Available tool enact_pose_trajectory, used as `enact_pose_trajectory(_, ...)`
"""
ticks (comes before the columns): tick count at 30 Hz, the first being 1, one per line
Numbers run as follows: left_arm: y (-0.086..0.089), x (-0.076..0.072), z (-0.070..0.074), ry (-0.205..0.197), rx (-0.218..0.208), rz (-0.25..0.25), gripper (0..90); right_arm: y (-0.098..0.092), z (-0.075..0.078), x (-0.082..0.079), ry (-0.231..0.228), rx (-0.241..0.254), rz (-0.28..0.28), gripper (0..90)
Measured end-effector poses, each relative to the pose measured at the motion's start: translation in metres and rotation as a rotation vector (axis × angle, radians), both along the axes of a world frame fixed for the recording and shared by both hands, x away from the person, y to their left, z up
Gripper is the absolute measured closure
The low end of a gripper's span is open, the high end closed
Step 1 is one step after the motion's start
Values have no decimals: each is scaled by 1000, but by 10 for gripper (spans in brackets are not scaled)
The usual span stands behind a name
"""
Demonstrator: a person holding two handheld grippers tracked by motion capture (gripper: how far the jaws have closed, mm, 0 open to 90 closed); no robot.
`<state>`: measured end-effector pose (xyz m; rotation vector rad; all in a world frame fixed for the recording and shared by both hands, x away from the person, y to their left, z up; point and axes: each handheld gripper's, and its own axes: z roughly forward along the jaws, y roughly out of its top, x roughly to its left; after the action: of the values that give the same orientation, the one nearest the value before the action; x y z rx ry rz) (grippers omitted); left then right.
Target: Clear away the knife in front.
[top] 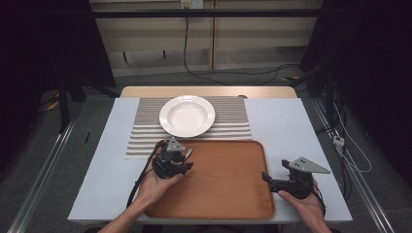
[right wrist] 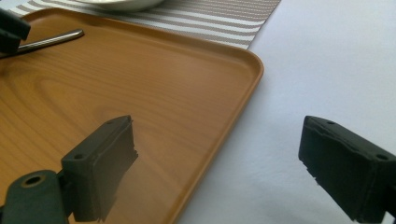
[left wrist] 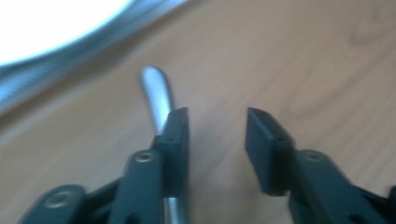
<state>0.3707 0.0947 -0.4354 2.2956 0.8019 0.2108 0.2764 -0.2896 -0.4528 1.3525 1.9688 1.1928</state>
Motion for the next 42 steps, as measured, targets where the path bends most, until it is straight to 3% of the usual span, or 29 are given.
enact_pose_trajectory(2, 1, 0, -2, 9, -5, -9, 740, 0, 0, 0, -3, -2, -1, 106)
enact_pose_trajectory(4, 2, 4, -6, 25, 22, -14, 823, 0, 1, 0, -3, -3, -2, 106)
enact_pose_trajectory(6, 7, 7, -10, 56, -2, -19, 873, 0, 1, -1, -3, -5, -4, 106)
enact_pose_trajectory(7, 8, 8, -9, 58, 7, -8, 900, 1, 1, 0, -3, -5, -3, 106)
enact_pose_trajectory(9, 9, 8, -8, 51, 30, 9, 900, 1, 0, 0, -3, -9, 0, 106)
enact_pose_trajectory(13, 12, 10, -8, 78, 18, 8, 900, 0, 0, 2, -1, -5, 0, 107)
enact_pose_trajectory(19, 14, 10, -5, 52, 71, 39, 900, 1, 0, 2, 4, 5, 14, 107)
enact_pose_trajectory(30, 21, 9, -4, 38, 102, 57, 900, 2, 1, 3, -4, -1, 2, 107)
enact_pose_trajectory(34, 28, 12, -5, 68, 76, 60, 900, 2, 2, 2, -4, -2, 4, 107)
enact_pose_trajectory(42, 35, 12, -4, 65, 89, 68, 900, 3, 2, 3, -3, -1, 10, 107)
